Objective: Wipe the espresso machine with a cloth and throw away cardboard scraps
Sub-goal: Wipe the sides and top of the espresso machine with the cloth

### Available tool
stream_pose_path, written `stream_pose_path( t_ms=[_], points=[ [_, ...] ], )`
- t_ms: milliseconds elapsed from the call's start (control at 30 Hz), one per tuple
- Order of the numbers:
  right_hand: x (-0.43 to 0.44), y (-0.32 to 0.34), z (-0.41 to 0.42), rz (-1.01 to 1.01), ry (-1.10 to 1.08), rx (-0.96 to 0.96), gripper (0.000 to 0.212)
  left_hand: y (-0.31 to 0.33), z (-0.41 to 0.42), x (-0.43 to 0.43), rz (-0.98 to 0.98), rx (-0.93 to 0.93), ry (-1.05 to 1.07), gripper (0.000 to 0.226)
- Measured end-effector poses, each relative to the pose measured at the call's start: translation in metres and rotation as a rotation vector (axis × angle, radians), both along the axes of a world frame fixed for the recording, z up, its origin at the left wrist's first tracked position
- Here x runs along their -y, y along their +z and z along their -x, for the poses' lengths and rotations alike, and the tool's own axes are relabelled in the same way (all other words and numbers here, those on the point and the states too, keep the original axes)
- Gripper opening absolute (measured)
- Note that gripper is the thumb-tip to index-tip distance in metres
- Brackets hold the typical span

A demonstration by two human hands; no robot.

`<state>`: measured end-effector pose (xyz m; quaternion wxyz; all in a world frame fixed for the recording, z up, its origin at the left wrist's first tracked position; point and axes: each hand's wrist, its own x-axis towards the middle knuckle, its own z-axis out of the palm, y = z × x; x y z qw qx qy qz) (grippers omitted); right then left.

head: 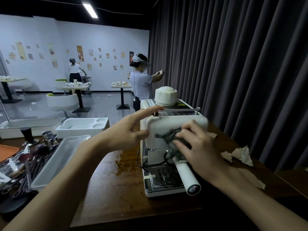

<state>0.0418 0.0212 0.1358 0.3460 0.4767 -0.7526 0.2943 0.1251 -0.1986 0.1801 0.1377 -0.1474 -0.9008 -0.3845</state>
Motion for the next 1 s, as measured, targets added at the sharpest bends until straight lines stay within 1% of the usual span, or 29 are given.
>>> stream_pose_path(
  t_ms=[67, 100, 200, 267, 333, 400, 467, 500, 600, 733, 833, 900, 967, 1000],
  points=[
    [0.015, 0.002, -0.011, -0.117, 0.045, -0.013, 0.012, -0.002, 0.000, -0.001, 0.047, -0.036, 0.036, 0.056],
    [0.021, 0.005, -0.014, -0.166, 0.057, -0.010, 0.014, -0.003, 0.001, -0.001, 0.068, -0.059, 0.049, 0.052],
    [0.026, 0.015, -0.015, -0.228, 0.080, -0.007, 0.018, -0.004, 0.003, -0.001, 0.108, -0.110, 0.072, 0.053],
    [0.022, 0.014, -0.012, -0.247, 0.094, -0.008, 0.016, -0.004, 0.005, 0.000, 0.111, -0.132, 0.088, 0.054],
    [0.011, 0.007, -0.004, -0.221, 0.106, 0.003, 0.011, -0.004, 0.005, -0.001, 0.080, -0.140, 0.093, 0.052],
    [-0.008, -0.001, 0.009, -0.094, 0.085, 0.019, 0.008, -0.005, 0.006, -0.003, 0.068, -0.144, 0.096, 0.051],
    [-0.031, -0.007, 0.024, 0.041, 0.014, 0.016, 0.008, -0.006, 0.006, -0.004, 0.074, -0.130, 0.113, 0.049],
    [-0.040, -0.008, 0.029, 0.072, -0.025, 0.019, 0.008, -0.007, 0.006, -0.004, 0.077, -0.121, 0.121, 0.049],
    [-0.045, -0.007, 0.029, 0.054, -0.062, 0.007, 0.007, -0.007, 0.006, -0.004, 0.072, -0.112, 0.124, 0.049],
    [-0.006, 0.004, 0.009, -0.024, 0.015, -0.079, 0.008, -0.005, 0.005, -0.004, 0.075, -0.120, 0.116, 0.047],
    [0.019, 0.016, -0.006, -0.079, 0.089, -0.124, 0.008, -0.003, 0.003, -0.008, -0.019, -0.069, 0.096, 0.040],
    [0.023, 0.018, -0.006, -0.090, 0.108, -0.124, 0.010, -0.003, 0.003, -0.010, -0.102, -0.041, 0.093, 0.042],
    [0.015, 0.016, 0.002, -0.061, 0.074, -0.111, 0.012, -0.003, 0.002, -0.012, -0.138, -0.033, 0.095, 0.041],
    [0.008, 0.015, 0.008, -0.016, 0.043, -0.097, 0.014, -0.002, 0.002, -0.013, -0.139, -0.032, 0.097, 0.040]
  ],
)
